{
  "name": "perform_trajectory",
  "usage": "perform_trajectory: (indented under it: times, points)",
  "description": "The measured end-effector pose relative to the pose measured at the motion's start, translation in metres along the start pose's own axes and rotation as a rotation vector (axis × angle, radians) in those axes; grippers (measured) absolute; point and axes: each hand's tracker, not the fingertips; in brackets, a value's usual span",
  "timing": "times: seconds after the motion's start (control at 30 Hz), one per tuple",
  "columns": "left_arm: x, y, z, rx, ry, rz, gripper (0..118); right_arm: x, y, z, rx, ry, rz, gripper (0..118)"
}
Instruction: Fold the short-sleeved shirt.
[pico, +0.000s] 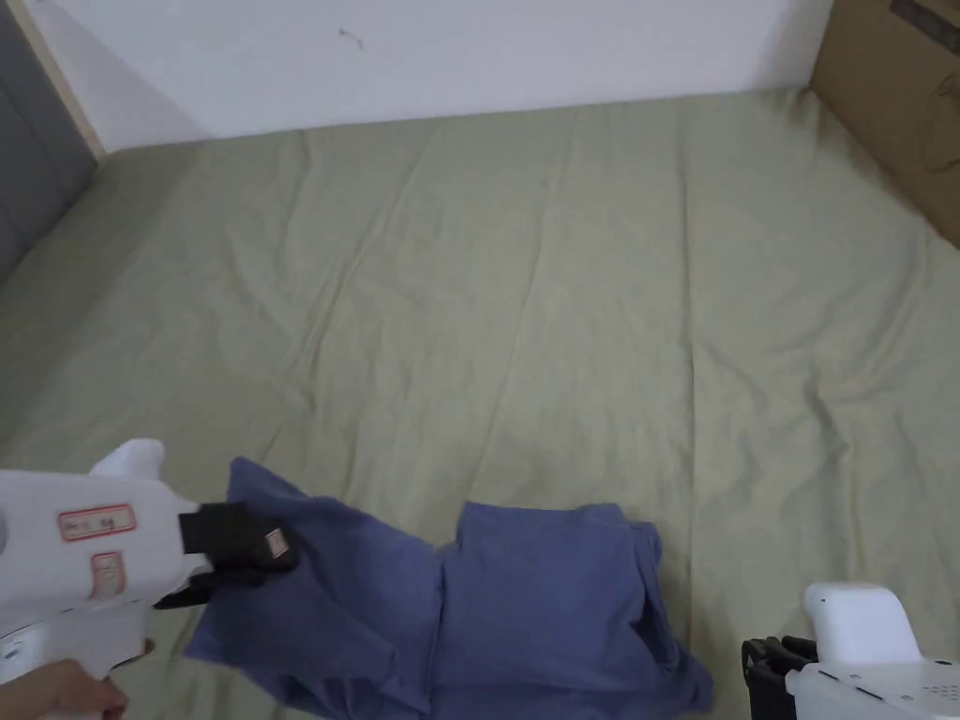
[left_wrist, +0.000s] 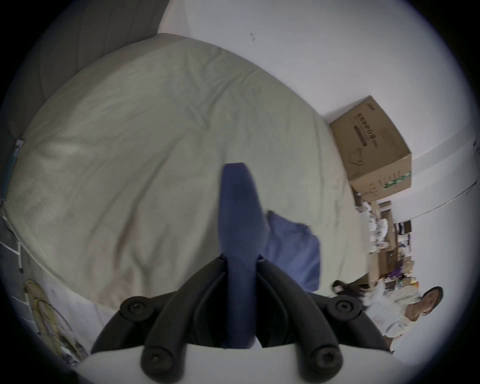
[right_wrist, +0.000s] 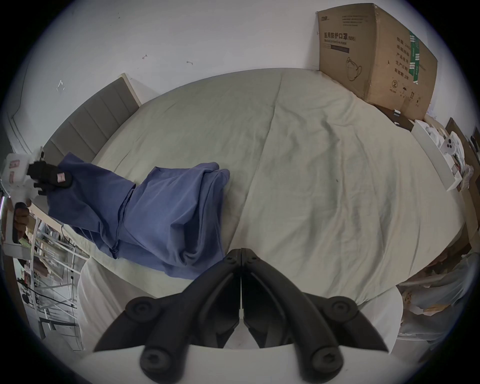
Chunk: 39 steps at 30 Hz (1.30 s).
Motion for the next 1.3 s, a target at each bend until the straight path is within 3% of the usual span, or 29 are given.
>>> perform_trajectory:
  times: [0.23, 0.3, 0.33, 0.37, 0.43, 0.47, 0.5, 0.53, 0.57, 0.63, 0.67, 0.7, 0.73, 0.77, 0.8, 0.93, 1.2, 1.3]
  points:
    - [0.102, -0.021, -0.081, -0.159, -0.152, -0.098, 8, 0.026, -0.008, 0.004, -0.001, -0.015, -0.067, 0]
    - [0.119, -0.030, -0.115, -0.225, -0.188, -0.113, 13, 0.034, -0.011, 0.005, -0.004, -0.031, -0.090, 0]
    - [0.129, -0.035, -0.131, -0.268, -0.199, -0.134, 26, 0.040, -0.013, 0.006, -0.007, -0.038, -0.102, 0]
    - [0.135, -0.039, -0.145, -0.315, -0.222, -0.131, 59, 0.044, -0.015, 0.006, -0.011, -0.043, -0.113, 0]
    - [0.139, -0.048, -0.176, -0.415, -0.273, -0.095, 77, 0.054, -0.017, 0.005, -0.031, -0.050, -0.139, 0]
    - [0.139, -0.052, -0.185, -0.463, -0.290, -0.066, 77, 0.057, -0.019, 0.006, -0.038, -0.054, -0.145, 0]
    - [0.138, -0.054, -0.188, -0.492, -0.309, -0.062, 97, 0.059, -0.020, 0.007, -0.035, -0.057, -0.146, 0]
    - [0.135, -0.056, -0.186, -0.463, -0.291, -0.061, 106, 0.061, -0.021, 0.008, -0.037, -0.059, -0.146, 0]
    - [0.132, -0.055, -0.179, -0.436, -0.282, -0.058, 107, 0.062, -0.021, 0.009, -0.039, -0.061, -0.145, 0]
    - [0.121, -0.046, -0.161, -0.362, -0.210, -0.108, 106, 0.063, -0.021, 0.010, -0.037, -0.061, -0.146, 0]
    - [0.115, -0.044, -0.151, -0.328, -0.190, -0.133, 100, 0.063, -0.020, 0.009, -0.037, -0.057, -0.145, 0]
    - [0.107, -0.039, -0.139, -0.271, -0.171, -0.163, 85, 0.063, -0.019, 0.008, -0.037, -0.052, -0.142, 0]
    - [0.098, -0.035, -0.129, -0.234, -0.139, -0.169, 56, 0.063, -0.018, 0.006, -0.040, -0.045, -0.135, 0]
    - [0.090, -0.032, -0.123, -0.216, -0.103, -0.169, 14, 0.062, -0.017, 0.003, -0.044, -0.042, -0.129, 0]
    - [0.082, -0.031, -0.121, -0.213, -0.081, -0.153, 1, 0.061, -0.017, 0.000, -0.046, -0.042, -0.125, 0]
    - [0.061, -0.034, -0.126, -0.232, -0.104, -0.086, 0, 0.057, -0.015, -0.008, -0.055, -0.026, -0.124, 0]
    - [0.111, -0.075, -0.197, -0.412, -0.213, -0.137, 0, 0.059, -0.019, -0.006, -0.068, -0.026, -0.113, 0]
    - [0.138, -0.094, -0.223, -0.463, -0.187, -0.234, 0, 0.063, -0.020, -0.002, -0.069, -0.037, -0.125, 0]
